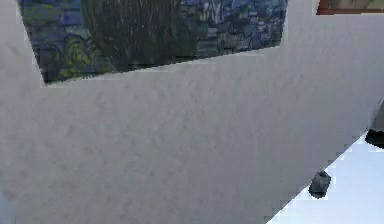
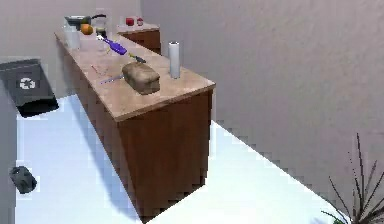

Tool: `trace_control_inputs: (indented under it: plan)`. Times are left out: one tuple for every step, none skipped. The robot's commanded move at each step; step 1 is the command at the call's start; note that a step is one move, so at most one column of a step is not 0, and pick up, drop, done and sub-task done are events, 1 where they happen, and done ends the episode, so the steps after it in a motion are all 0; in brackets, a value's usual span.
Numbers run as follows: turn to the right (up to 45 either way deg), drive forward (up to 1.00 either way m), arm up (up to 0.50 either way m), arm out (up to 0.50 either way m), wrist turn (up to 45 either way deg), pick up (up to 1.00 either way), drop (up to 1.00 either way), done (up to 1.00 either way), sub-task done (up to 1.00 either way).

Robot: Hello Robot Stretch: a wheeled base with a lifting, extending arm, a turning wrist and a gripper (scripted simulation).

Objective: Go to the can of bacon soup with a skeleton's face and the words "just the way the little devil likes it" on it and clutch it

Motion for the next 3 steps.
trace_control_inputs:
  plan:
    - [45.0,0.00,0.00,0.00,0.0,0.00,0.00,0.00,0.00]
    - [3.0,0.00,0.00,0.00,0.0,0.00,0.00,0.00,0.00]
    - [0.0,1.00,0.00,0.00,0.0,0.00,0.00,0.00,0.00]
